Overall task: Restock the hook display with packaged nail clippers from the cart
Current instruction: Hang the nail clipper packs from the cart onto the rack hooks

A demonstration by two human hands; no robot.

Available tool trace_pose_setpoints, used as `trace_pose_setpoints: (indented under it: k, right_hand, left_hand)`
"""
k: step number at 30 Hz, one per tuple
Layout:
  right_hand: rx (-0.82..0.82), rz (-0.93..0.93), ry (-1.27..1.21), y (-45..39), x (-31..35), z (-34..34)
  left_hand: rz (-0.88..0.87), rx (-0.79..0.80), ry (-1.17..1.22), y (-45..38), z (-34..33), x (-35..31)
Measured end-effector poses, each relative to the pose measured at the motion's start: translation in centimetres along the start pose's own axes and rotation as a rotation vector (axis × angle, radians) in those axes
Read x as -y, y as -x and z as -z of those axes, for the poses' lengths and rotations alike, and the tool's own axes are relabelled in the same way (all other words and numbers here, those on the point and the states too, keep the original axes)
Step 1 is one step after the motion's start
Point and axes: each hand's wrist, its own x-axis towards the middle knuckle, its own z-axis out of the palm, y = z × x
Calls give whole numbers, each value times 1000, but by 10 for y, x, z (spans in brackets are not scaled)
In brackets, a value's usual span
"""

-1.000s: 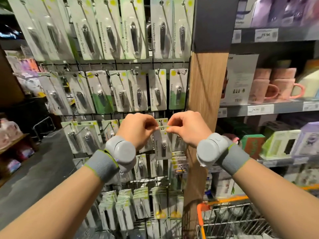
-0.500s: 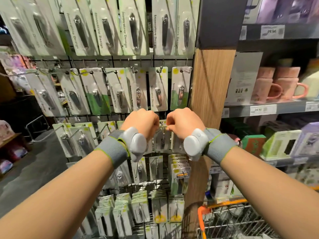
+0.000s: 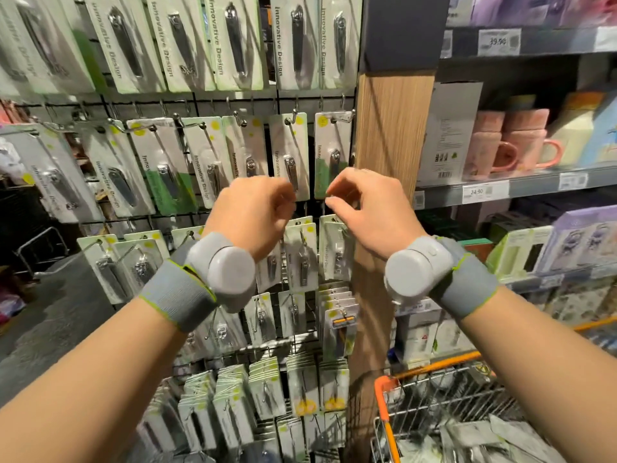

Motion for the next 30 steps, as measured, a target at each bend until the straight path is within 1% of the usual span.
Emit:
trace_pose_setpoints:
  k: [2, 5, 10, 13, 15, 17, 20, 21, 23, 25, 27, 30]
  right_hand:
    - [-68, -41, -76, 20, 0, 19]
    - [-140, -97, -139, 53, -6, 42]
    - [-202, -210, -112, 111, -40, 77]
    - [-224, -287, -110, 148, -70, 98]
    - [-233, -378, -99, 177, -103, 115]
    - [-228, -461, -85, 205, -144, 129]
    - [-173, -595, -84, 238, -201, 137]
    - [-130, -648, -69, 250, -230, 143]
    - [-59, -717, -81, 265, -262, 140]
    - [35, -768, -45, 279, -306, 140]
    - [120, -828, -20, 290, -338, 132]
    - [242, -903, -14, 302, -376, 111]
  left_hand:
    - [-95, -55, 64, 9, 9, -19]
    - [-250, -83, 110, 25, 9, -53]
    - [-440, 29, 155, 41, -21, -113]
    - [-491, 87, 225, 47, -48, -149]
    - [-502, 169, 263, 51, -79, -181]
    - [-471, 269, 309, 58, -119, -215]
    - [-368, 438, 355, 67, -178, -252]
    - [-297, 505, 367, 69, -206, -273]
    - [-175, 631, 366, 75, -238, -287]
    - [-64, 716, 354, 80, -282, -308]
    - [49, 793, 352, 85, -318, -314]
    - [213, 920, 327, 97, -369, -307]
